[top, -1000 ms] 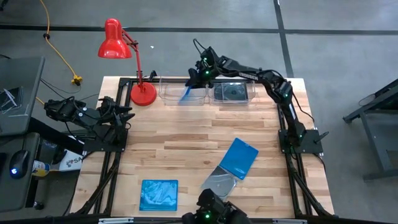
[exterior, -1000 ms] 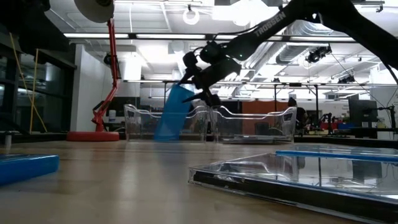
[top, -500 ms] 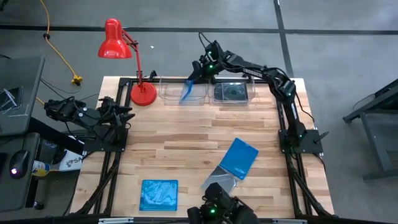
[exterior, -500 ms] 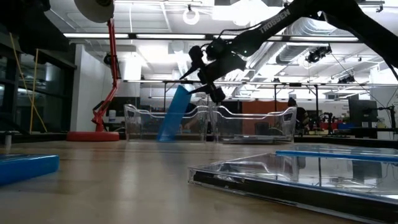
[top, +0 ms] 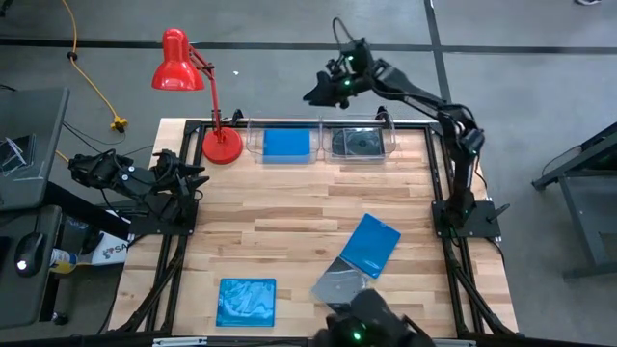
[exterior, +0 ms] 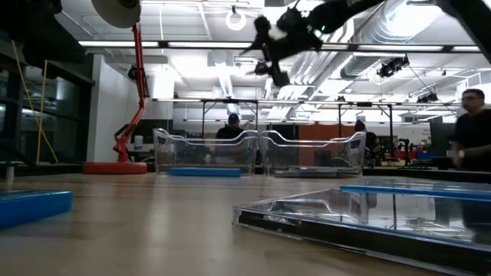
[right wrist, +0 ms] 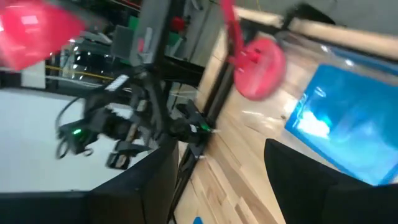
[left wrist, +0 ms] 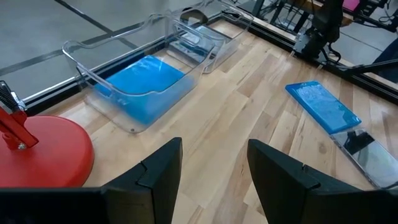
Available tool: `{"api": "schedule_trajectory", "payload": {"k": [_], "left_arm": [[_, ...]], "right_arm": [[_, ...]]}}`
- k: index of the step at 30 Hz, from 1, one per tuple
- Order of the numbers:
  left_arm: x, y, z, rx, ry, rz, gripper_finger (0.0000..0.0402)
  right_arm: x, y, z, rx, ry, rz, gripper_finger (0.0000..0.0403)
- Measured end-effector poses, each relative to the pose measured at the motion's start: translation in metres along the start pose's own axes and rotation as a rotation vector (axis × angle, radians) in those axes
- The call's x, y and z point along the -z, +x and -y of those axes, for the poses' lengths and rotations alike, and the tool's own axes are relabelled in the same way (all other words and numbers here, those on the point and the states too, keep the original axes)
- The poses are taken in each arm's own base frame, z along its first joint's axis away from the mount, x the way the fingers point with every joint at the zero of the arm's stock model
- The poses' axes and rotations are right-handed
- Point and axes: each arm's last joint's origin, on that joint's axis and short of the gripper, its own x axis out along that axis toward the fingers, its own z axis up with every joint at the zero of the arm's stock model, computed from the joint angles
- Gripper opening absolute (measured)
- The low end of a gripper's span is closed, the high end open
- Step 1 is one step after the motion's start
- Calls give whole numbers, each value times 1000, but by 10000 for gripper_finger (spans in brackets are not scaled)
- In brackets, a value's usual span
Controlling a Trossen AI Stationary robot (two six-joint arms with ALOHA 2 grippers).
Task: Pick & place jewel cases by type
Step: Put the left blue cd case into the left transparent bin
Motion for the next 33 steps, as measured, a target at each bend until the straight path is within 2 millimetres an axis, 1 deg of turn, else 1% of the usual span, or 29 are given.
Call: {"api": "schedule_trajectory", "payload": {"k": [4, 8, 12, 15, 19, 24, 28, 33], "left_arm": [[0, 0, 0, 0, 0, 0, 182], [0, 0, 0, 0, -1, 1, 182], [-1, 0, 0, 3, -5, 5, 182], [-1, 0, 0, 3, -6, 5, 182], [-1, 0, 0, 4, -6, 5, 182], [-1, 0, 1, 8, -9, 5, 182], [-1, 0, 1, 12, -9, 2, 182], [0, 0, 2, 48, -23, -27, 182]], "right_arm": [[11, -25, -38, -29, -120, 61, 220], [29, -54, -81, -49, -250, 148, 221], [56, -83, -118, -37, -349, 218, 221], [79, -103, -138, 7, -393, 252, 220], [114, -123, -155, 115, -421, 263, 220], [153, -134, -165, 242, -410, 226, 220], [179, -132, -171, 309, -396, 199, 220], [205, -117, -176, 339, -393, 165, 220]]}}
